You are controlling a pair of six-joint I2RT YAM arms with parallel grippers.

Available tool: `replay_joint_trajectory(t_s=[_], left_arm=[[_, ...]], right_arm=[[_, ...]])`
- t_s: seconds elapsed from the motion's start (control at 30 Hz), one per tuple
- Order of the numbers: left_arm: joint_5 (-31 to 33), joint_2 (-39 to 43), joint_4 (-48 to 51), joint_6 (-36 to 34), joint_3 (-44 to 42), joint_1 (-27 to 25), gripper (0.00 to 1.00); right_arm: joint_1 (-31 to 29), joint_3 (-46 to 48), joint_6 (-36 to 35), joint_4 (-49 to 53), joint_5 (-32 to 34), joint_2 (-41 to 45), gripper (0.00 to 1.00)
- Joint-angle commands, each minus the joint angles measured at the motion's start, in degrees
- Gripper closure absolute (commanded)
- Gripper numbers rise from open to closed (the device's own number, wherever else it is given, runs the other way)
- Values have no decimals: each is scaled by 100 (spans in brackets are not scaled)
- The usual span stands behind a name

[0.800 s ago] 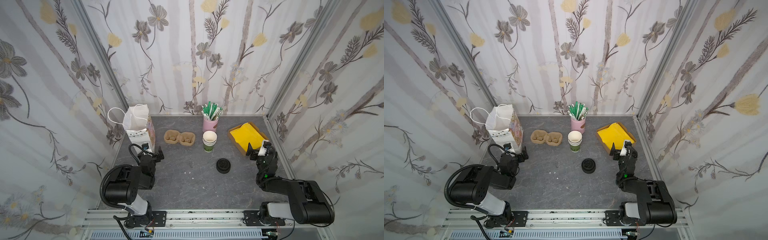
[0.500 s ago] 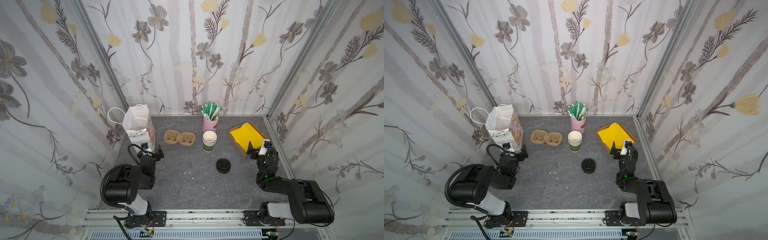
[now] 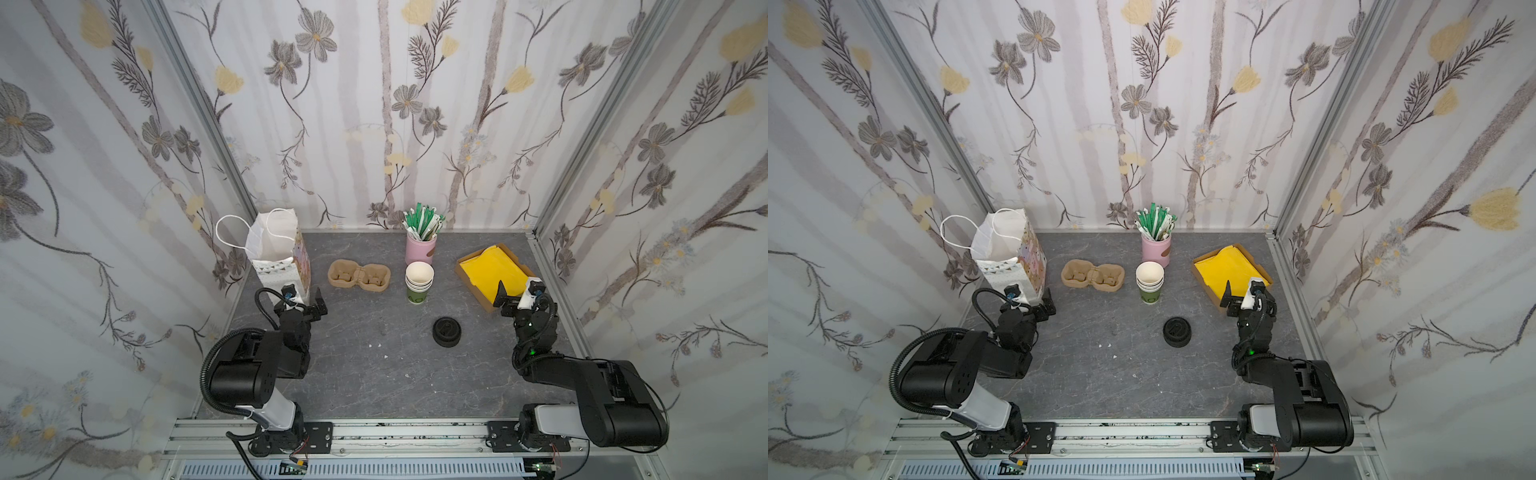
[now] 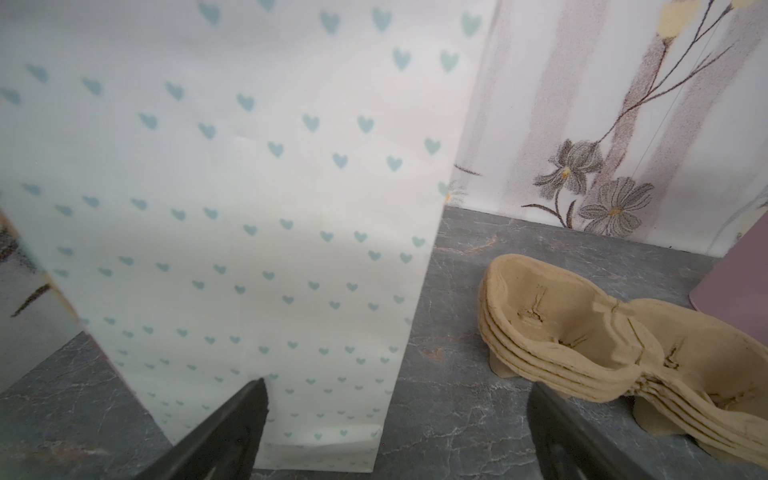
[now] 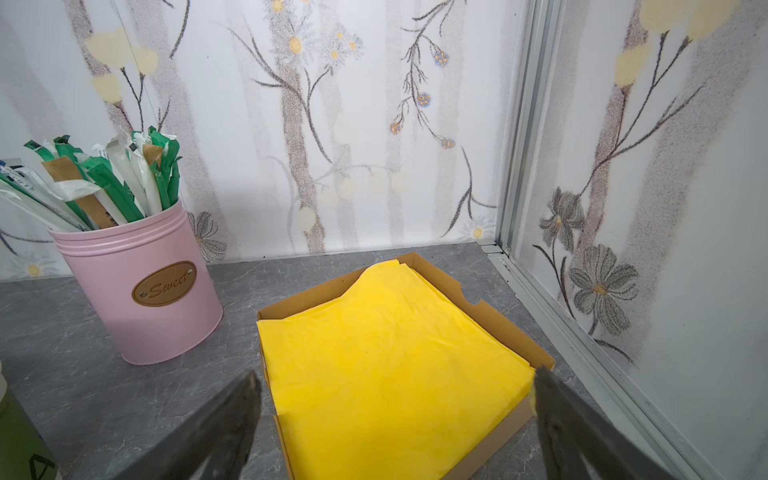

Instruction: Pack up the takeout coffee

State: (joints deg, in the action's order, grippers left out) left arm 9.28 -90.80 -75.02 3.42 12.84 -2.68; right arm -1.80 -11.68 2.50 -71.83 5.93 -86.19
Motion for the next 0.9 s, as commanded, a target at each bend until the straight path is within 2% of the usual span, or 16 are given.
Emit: replay_joint_trajectory(t_s=[0.0,0.33,0.4,0.47,0.67,0.87], left_arm=[[48,-12,-255,9,53,5,0],[33,-5,-243,2,46,5,0],[-136,13,-255,-63,30,4,0],[-289,46,-251,-149,0,-34,0],[-157,352,-271,-303,-137,-172,2],[-176,970,-185,-337,-404,-229,2]], right_arm=[[9,-27,-80,-215,-23,-22,0],[5,-25,-83,-219,-22,-12,0],[5,5,-83,-251,-4,-5,0],[5,78,-82,-384,-9,9,0],[-4,552,-81,-1097,44,259,1],[-13,439,-124,-297,-54,938,2]])
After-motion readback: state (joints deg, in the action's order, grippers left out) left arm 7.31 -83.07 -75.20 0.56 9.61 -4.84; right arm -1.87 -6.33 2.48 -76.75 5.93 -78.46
